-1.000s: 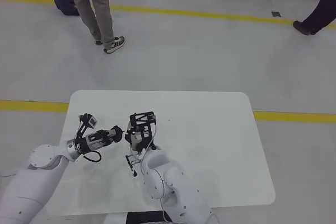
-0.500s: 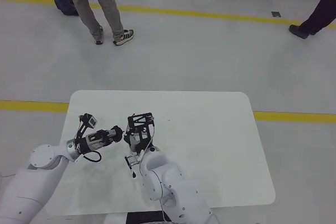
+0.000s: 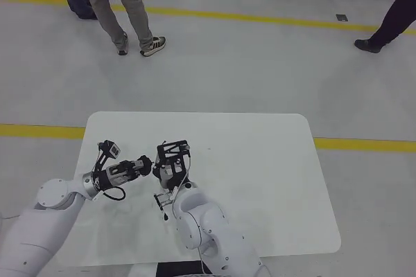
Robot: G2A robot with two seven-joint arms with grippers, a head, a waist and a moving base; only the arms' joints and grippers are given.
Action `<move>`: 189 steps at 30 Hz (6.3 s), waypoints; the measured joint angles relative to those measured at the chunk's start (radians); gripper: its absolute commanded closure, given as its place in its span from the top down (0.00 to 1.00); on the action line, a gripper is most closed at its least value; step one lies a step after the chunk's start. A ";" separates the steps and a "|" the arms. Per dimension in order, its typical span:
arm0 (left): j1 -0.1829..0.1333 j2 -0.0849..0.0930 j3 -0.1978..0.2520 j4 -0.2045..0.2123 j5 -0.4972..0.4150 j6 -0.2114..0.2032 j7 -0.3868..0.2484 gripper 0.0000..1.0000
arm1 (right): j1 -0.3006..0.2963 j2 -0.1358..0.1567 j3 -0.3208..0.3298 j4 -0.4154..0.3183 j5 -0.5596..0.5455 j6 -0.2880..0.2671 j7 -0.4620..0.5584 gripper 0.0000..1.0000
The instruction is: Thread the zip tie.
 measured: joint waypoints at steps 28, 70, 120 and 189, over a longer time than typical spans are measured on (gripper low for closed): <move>0.000 0.000 0.000 0.000 0.000 0.000 0.000 0.00 | 0.009 0.004 -0.015 0.005 0.002 0.000 0.011 0.00; 0.000 0.000 0.000 0.000 0.000 0.000 0.000 0.00 | 0.014 0.005 -0.022 0.016 -0.004 0.007 0.022 0.00; 0.000 0.000 0.000 0.000 0.000 0.000 0.000 0.00 | 0.028 -0.002 -0.035 0.054 -0.017 0.009 0.054 0.21; 0.000 0.000 0.000 0.000 0.000 0.000 0.000 0.00 | 0.011 0.002 -0.017 0.017 -0.010 0.019 0.027 0.00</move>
